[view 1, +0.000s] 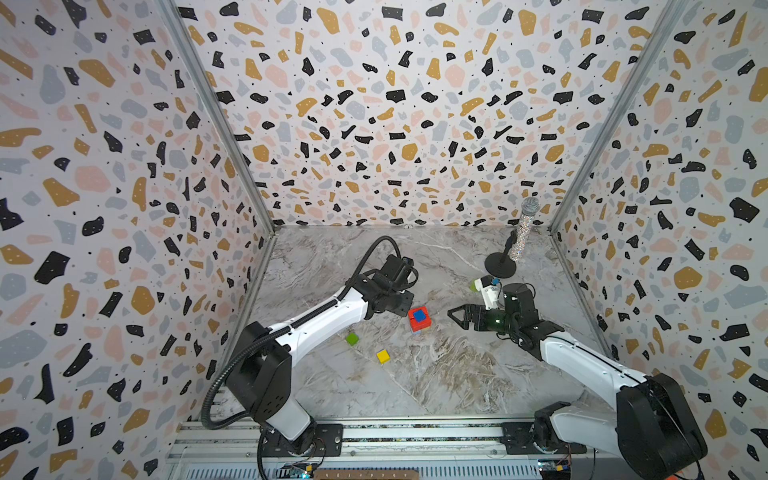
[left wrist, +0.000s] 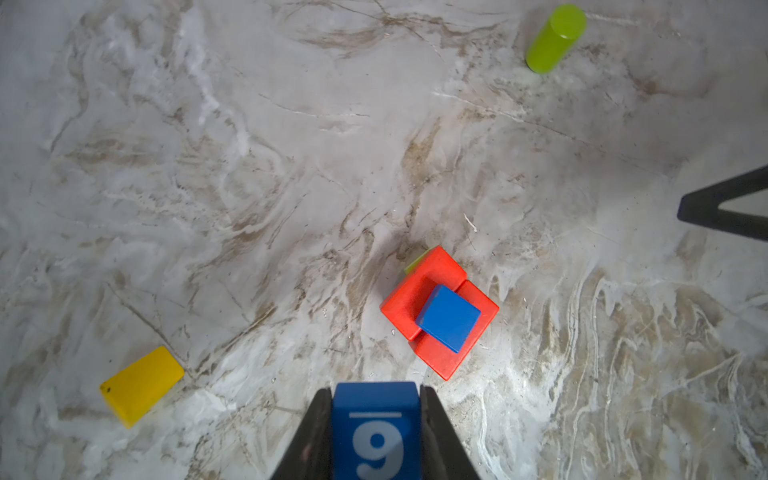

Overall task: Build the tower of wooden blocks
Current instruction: 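Carry the blue 9 cube over the red block stack with the left gripper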

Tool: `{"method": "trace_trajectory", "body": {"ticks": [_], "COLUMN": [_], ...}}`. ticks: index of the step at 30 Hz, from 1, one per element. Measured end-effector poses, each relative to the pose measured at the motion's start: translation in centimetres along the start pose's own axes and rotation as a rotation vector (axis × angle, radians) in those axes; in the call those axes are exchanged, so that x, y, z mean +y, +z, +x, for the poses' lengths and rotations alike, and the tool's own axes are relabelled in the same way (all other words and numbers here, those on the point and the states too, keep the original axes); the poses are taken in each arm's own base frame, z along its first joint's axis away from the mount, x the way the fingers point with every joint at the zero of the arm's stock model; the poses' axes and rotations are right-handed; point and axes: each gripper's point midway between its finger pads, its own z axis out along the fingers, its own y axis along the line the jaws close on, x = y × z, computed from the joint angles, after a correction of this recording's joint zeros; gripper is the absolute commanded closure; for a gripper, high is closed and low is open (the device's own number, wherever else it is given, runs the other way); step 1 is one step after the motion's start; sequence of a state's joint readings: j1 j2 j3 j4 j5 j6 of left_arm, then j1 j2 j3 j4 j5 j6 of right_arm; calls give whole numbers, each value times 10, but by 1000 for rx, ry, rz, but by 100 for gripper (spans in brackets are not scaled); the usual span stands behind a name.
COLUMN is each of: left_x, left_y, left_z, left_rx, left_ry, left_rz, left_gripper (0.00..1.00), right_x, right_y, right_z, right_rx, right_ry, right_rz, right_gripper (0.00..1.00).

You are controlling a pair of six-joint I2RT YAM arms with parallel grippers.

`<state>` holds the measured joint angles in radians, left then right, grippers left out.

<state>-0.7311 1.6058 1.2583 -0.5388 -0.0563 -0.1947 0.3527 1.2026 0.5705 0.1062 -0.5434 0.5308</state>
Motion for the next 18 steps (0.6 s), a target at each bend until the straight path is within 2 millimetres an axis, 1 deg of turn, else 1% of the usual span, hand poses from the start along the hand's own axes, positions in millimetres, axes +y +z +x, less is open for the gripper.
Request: {"method": "trace_trajectory", "body": {"ticks": [5, 8, 11, 14, 18], "left_x": [-28, -37, -40, -40, -42], "left_y": [8, 14, 17, 17, 21], "left_z": [-7, -3, -1, -1, -8], "left_rx": [7, 21, 30, 31, 32], "left_ry": [151, 228, 281, 316, 355], "left_rz": [29, 40, 44, 44, 47], "left_gripper": [76, 76, 73, 73, 74], "right_x": [-2, -1, 1, 1, 0], "right_y": [-2, -4, -6, -8, -7], "right_z": [5, 7, 5, 2, 4], "right_rx": [5, 6, -5, -16, -12], "right_ry": [12, 12, 7, 3, 5], "right_rz": [-12, -21, -27, -30, -33], "right_gripper": [1, 1, 1, 1, 1]}}
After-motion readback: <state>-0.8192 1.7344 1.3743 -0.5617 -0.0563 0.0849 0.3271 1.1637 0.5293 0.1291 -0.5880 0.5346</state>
